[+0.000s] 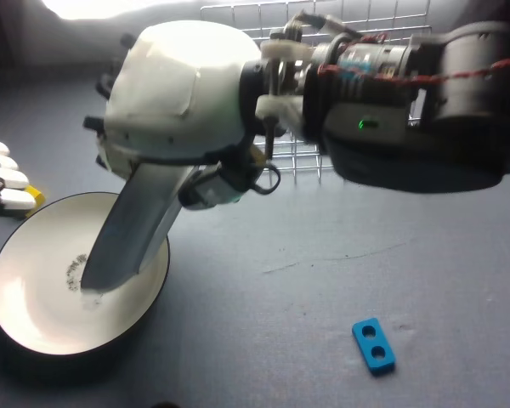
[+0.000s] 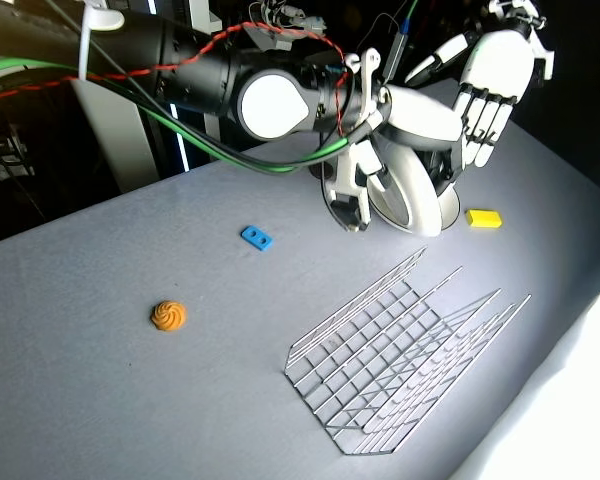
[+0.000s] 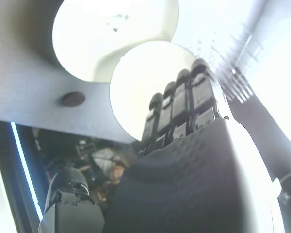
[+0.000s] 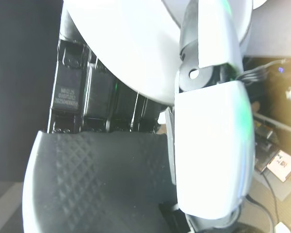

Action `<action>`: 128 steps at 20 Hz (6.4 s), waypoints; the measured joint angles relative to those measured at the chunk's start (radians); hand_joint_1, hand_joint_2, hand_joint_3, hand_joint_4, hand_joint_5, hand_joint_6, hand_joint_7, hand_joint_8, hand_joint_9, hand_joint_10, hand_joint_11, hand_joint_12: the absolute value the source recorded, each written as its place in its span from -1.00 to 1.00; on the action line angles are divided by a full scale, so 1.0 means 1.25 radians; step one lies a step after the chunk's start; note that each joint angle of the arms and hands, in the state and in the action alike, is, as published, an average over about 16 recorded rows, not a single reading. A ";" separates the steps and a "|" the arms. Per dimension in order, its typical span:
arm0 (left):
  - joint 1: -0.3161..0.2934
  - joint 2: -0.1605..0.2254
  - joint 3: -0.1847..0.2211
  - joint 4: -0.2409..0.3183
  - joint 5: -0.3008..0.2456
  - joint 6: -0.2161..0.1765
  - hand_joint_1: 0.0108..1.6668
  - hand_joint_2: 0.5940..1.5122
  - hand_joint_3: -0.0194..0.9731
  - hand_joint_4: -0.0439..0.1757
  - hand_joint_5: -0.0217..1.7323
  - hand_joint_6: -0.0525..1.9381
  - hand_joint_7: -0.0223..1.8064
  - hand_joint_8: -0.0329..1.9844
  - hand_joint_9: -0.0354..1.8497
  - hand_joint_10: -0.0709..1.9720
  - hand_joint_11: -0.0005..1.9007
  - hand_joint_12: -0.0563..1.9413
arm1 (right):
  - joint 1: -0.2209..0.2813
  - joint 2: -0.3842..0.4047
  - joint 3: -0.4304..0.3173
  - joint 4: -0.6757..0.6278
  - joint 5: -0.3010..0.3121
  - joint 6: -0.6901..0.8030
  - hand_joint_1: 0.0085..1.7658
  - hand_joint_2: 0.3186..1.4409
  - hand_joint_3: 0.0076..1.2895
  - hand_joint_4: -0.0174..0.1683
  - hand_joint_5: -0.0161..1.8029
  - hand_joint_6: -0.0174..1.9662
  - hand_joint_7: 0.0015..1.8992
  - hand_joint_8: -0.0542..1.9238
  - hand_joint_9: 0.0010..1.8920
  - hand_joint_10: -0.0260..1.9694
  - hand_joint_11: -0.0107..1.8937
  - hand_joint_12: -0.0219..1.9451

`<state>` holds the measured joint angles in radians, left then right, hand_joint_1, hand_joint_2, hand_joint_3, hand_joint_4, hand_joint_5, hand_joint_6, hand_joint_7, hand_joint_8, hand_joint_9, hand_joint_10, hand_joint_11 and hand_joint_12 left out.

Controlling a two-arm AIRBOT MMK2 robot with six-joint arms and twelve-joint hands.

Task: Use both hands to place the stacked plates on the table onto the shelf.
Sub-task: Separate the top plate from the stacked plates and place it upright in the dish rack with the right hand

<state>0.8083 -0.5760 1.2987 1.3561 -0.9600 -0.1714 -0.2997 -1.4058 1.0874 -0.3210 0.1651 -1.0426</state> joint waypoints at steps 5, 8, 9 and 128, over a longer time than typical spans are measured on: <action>-0.007 0.024 0.001 0.001 -0.013 -0.010 -0.99 -0.15 -0.95 -0.58 -0.95 -0.93 -0.96 -0.97 -0.94 -0.93 -0.98 -0.93 | 0.033 0.045 -0.054 0.021 -0.017 -0.001 0.42 0.08 -0.99 -0.55 0.20 -0.16 0.21 -0.26 0.31 -0.95 -0.12 -0.01; -0.011 0.033 0.003 0.002 -0.018 -0.014 -0.99 -0.15 -0.95 -0.58 -0.95 -0.93 -0.96 -0.97 -0.94 -0.93 -0.98 -0.93 | 0.050 0.072 -0.081 0.035 -0.027 -0.001 0.41 0.09 -0.99 -0.58 0.19 -0.15 0.20 -0.26 0.31 -0.94 -0.12 0.00; -0.012 0.035 0.004 0.002 -0.020 -0.015 -0.99 -0.15 -0.95 -0.58 -0.95 -0.93 -0.96 -0.97 -0.94 -0.93 -0.98 -0.93 | 0.056 0.081 -0.089 0.041 -0.031 -0.002 0.41 0.09 -0.99 -0.59 0.18 -0.14 0.20 -0.26 0.30 -0.90 -0.12 0.00; 0.157 -0.145 0.061 -0.020 0.174 -0.010 -0.99 -0.10 -0.95 -0.58 -0.96 -0.93 -0.96 -0.97 -0.95 -0.93 -0.98 -0.93 | 0.009 0.150 0.306 0.920 -0.113 0.185 0.29 0.38 -0.99 -0.89 -0.01 -0.56 0.06 -0.66 0.03 -0.75 -0.36 0.18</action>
<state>1.0052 -0.7574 1.3747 1.3317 -0.7427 -0.1840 -0.2880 -1.2182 1.4699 0.8296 0.0240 -0.8115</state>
